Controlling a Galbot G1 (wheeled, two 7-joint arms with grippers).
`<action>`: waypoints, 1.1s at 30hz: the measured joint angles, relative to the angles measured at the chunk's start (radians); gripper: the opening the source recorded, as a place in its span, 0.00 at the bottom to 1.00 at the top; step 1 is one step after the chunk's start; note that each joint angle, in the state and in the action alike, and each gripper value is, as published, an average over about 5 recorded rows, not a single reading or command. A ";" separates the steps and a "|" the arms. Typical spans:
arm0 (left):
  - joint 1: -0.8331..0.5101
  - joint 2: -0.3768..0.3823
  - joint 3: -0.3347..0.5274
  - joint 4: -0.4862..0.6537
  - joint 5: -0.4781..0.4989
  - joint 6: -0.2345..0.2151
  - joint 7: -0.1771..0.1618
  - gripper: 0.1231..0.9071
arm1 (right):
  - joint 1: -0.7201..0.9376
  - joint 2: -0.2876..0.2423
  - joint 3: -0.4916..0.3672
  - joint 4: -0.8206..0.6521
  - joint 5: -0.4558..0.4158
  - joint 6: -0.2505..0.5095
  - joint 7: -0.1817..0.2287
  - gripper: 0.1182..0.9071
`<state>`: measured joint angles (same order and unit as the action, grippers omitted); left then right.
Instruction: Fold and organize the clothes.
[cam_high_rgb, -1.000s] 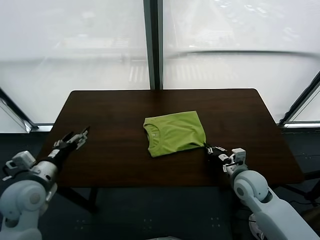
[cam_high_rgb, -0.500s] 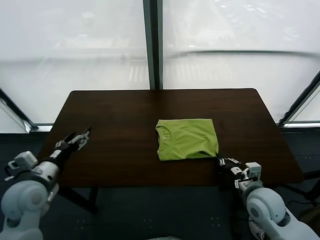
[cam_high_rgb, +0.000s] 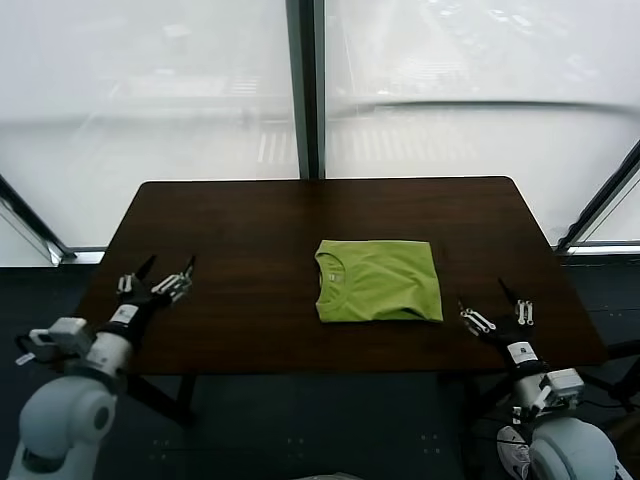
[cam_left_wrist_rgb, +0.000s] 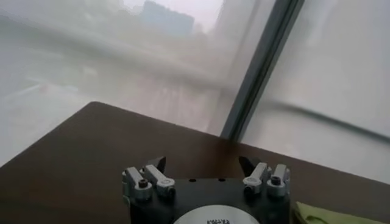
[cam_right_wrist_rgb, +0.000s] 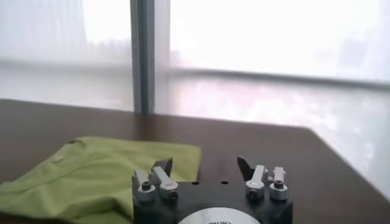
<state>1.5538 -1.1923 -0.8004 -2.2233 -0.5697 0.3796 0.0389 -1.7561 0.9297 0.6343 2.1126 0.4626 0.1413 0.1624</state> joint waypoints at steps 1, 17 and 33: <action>0.019 0.009 0.009 -0.006 0.031 -0.033 -0.001 1.00 | -0.014 0.011 0.011 -0.002 -0.017 0.046 0.006 0.99; 0.328 0.071 0.050 -0.100 0.121 -0.189 -0.076 1.00 | -0.256 0.100 0.082 0.060 -0.076 0.165 0.063 1.00; 0.404 0.071 0.028 -0.131 0.122 -0.161 -0.095 1.00 | -0.298 0.110 0.033 0.115 -0.070 0.066 0.074 1.00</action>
<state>1.9582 -1.1214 -0.7729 -2.3546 -0.4478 0.2186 -0.0563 -2.0539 1.0394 0.6670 2.2276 0.3926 0.2069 0.2364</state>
